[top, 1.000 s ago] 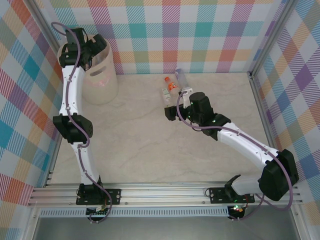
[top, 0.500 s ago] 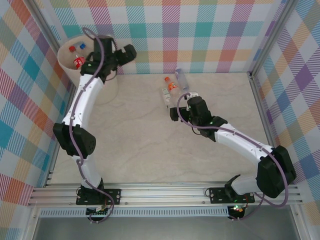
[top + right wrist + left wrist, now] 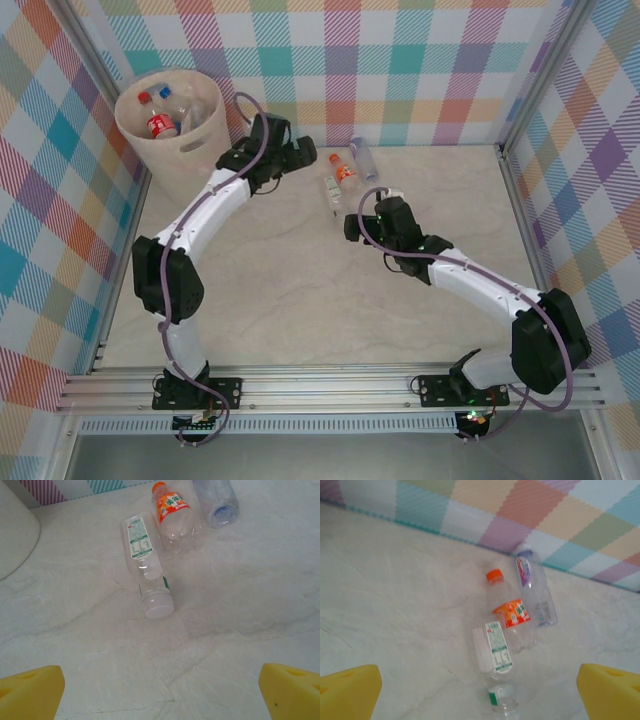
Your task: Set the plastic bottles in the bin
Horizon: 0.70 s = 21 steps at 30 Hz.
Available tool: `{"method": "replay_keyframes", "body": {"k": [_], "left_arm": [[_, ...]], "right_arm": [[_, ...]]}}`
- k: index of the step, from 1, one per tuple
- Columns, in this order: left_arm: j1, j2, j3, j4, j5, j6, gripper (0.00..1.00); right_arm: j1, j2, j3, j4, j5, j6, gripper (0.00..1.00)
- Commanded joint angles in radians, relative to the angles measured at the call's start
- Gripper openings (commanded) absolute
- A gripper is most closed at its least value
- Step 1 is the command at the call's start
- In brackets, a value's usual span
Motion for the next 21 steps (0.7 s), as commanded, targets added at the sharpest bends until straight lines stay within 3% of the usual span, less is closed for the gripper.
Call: {"method": "replay_keyframes", "body": {"k": [1,13,21], "left_arm": [[-0.035,0.072,-0.032,0.019,0.047,-0.044,1.00],[-0.090,0.374,0.150,-0.001,0.067,-0.010,1.00],[-0.090,0.575,0.383,-0.098,-0.002,0.051,1.00]], "right_arm": [[-0.008,-0.040,-0.022,0.032,0.032,0.029,1.00],[-0.016,-0.072,-0.038,-0.003,0.048,0.035,1.00],[-0.018,-0.073,-0.027,-0.027,0.054,0.026,1.00]]}}
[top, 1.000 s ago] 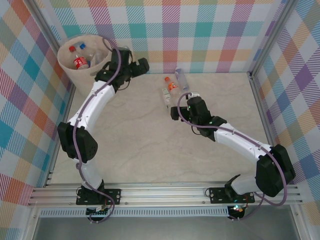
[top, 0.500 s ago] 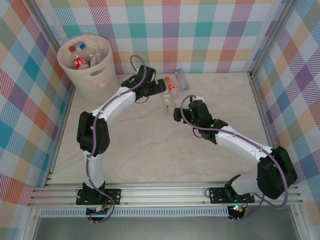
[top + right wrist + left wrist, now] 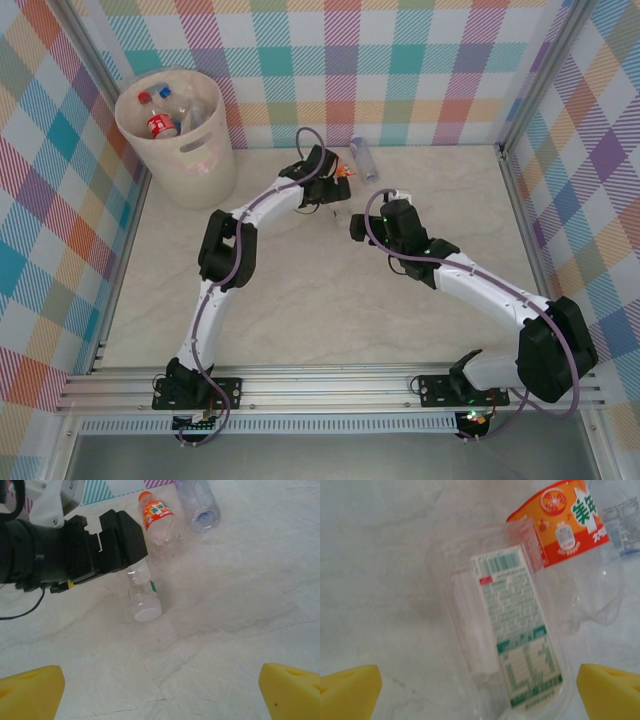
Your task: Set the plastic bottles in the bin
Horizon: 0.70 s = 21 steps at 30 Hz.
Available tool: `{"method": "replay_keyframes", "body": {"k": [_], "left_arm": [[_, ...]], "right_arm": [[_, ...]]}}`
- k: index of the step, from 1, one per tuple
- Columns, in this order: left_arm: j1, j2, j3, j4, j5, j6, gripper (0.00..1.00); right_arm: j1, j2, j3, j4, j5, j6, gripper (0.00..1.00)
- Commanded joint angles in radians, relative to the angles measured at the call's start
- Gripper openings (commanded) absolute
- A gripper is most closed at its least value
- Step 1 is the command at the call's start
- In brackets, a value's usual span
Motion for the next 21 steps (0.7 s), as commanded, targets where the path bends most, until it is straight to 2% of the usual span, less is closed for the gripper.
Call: {"method": "replay_keyframes", "body": {"k": [1,4,8,16,21], "left_arm": [[-0.004,0.081,0.117,-0.088,-0.060,0.049,1.00],[-0.005,0.141,0.196,-0.141,-0.087,0.068,1.00],[-0.004,0.143,0.192,-0.150,-0.111,0.074,0.90],[-0.004,0.063,0.074,-0.110,-0.153,0.111,0.74],[-0.004,0.005,-0.013,-0.077,-0.168,0.106,0.69]], "right_arm": [[-0.007,-0.025,-0.001,-0.016,0.022,0.004,1.00],[-0.006,-0.028,-0.001,-0.023,0.024,0.003,1.00],[-0.007,-0.031,0.001,-0.033,0.030,0.000,1.00],[-0.007,-0.017,0.005,-0.033,0.031,-0.003,1.00],[-0.007,-0.016,0.007,-0.023,-0.001,-0.016,1.00]]}}
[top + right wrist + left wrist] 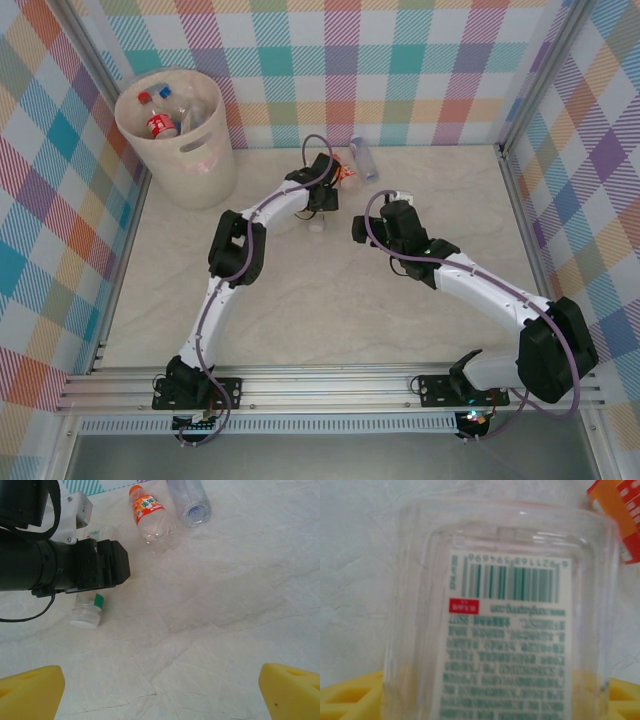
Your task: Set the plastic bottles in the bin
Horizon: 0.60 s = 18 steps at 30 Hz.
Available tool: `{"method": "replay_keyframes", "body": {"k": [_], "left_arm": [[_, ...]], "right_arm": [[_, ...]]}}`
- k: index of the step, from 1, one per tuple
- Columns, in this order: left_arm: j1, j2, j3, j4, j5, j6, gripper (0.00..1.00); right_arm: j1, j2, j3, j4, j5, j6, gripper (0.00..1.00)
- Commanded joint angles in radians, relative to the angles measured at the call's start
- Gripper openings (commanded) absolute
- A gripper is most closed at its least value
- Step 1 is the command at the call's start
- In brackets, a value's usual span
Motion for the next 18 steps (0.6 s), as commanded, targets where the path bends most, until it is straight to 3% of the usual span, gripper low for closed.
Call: {"method": "replay_keyframes", "body": {"k": [1,8,18], "left_arm": [[-0.004,-0.095,-0.066,0.019,-0.030,0.004,0.68],[-0.003,-0.206,-0.181,0.088,-0.041,0.016,0.61],[0.031,-0.396,-0.350,0.166,0.030,0.000,0.59]], "right_arm": [[-0.007,-0.017,0.004,0.020,-0.042,-0.028,1.00],[-0.007,-0.040,-0.025,0.131,-0.194,-0.115,1.00],[0.019,-0.039,-0.035,0.238,-0.383,-0.259,1.00]]}}
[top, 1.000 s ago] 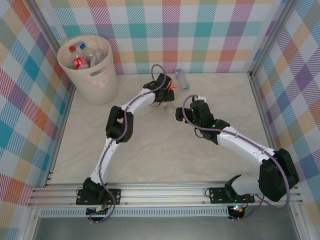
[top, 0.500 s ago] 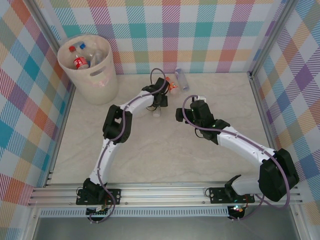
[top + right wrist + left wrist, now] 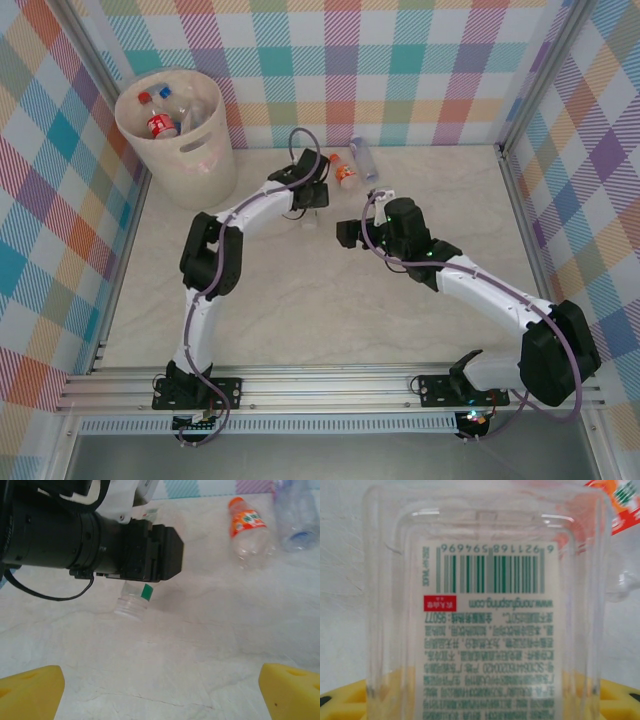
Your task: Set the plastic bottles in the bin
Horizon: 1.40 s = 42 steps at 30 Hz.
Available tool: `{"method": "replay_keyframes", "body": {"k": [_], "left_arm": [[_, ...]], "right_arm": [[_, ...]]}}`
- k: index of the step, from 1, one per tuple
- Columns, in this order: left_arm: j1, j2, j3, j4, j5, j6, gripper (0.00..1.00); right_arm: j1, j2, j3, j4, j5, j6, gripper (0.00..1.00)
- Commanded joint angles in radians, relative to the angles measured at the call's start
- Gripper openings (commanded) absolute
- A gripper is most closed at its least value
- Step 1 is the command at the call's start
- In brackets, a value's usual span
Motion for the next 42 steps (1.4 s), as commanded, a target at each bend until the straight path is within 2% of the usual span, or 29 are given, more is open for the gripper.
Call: {"method": "replay_keyframes", "body": {"k": [1,15,24,32,42], "left_arm": [[0.025,-0.107,-0.056,0.058,0.035,-0.007,0.59],[0.118,-0.396,-0.241,0.110,0.105,-0.047,0.58],[0.181,-0.540,-0.271,0.108,0.094,-0.075,0.56],[0.219,-0.654,-0.214,0.138,0.065,-0.023,0.57],[0.301,-0.631,-0.112,0.222,-0.037,0.021,0.59]], "right_arm": [[0.019,-0.018,-0.016,0.088,-0.087,-0.080,1.00],[0.090,0.075,0.021,0.203,-0.170,-0.102,1.00],[0.149,0.167,0.071,0.263,-0.199,-0.078,1.00],[0.171,0.194,0.092,0.269,-0.186,-0.090,1.00],[0.173,0.180,0.082,0.269,-0.158,-0.094,1.00]]}}
